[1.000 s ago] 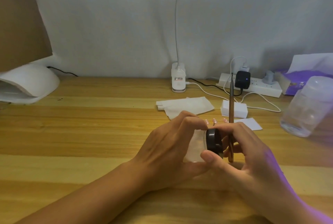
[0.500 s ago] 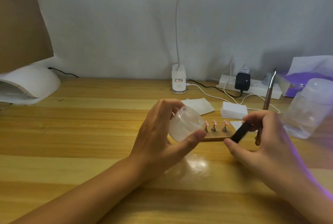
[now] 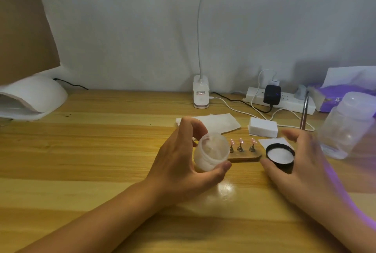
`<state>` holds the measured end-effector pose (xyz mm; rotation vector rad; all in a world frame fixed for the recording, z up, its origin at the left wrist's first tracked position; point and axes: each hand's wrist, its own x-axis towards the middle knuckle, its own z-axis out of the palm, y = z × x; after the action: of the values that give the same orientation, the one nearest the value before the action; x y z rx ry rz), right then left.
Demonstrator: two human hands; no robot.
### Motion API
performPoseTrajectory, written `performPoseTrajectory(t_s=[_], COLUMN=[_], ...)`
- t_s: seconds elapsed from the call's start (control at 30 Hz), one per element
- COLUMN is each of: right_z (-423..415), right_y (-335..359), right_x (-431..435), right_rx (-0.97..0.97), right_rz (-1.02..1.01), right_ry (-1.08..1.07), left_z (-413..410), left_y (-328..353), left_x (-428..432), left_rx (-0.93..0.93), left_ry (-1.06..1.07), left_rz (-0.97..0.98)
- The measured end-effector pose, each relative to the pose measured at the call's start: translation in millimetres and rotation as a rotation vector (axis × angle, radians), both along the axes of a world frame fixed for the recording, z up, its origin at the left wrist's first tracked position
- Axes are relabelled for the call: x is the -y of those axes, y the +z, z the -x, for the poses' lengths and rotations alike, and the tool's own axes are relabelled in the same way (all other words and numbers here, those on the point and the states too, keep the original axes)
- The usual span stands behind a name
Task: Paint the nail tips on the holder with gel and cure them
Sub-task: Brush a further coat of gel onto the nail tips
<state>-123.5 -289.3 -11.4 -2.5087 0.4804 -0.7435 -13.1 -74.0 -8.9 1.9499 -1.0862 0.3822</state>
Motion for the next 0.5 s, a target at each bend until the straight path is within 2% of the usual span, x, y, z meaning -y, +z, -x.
performPoseTrajectory(t_s=[0.13, 0.27, 0.4, 0.5], right_z=[5.2, 17.7, 23.9, 24.9], right_y=[14.2, 25.9, 35.7, 37.0], right_x=[-20.1, -29.9, -47.9, -50.1], right_rx=[0.273, 0.464, 0.51, 0.5], right_rz=[0.008, 0.239, 0.159, 0.237], right_ry=[0.19, 0.342, 0.376, 0.431], left_z=[1.2, 1.4, 2.5, 2.3], left_y=[-0.2, -0.7, -1.1, -1.6], left_x=[0.0, 0.5, 1.4, 1.3], left_rx=[0.039, 0.069, 0.133, 0.155], left_ry=[-0.001, -0.034, -0.068, -0.07], left_rz=[-0.042, -0.1, -0.135, -0.164])
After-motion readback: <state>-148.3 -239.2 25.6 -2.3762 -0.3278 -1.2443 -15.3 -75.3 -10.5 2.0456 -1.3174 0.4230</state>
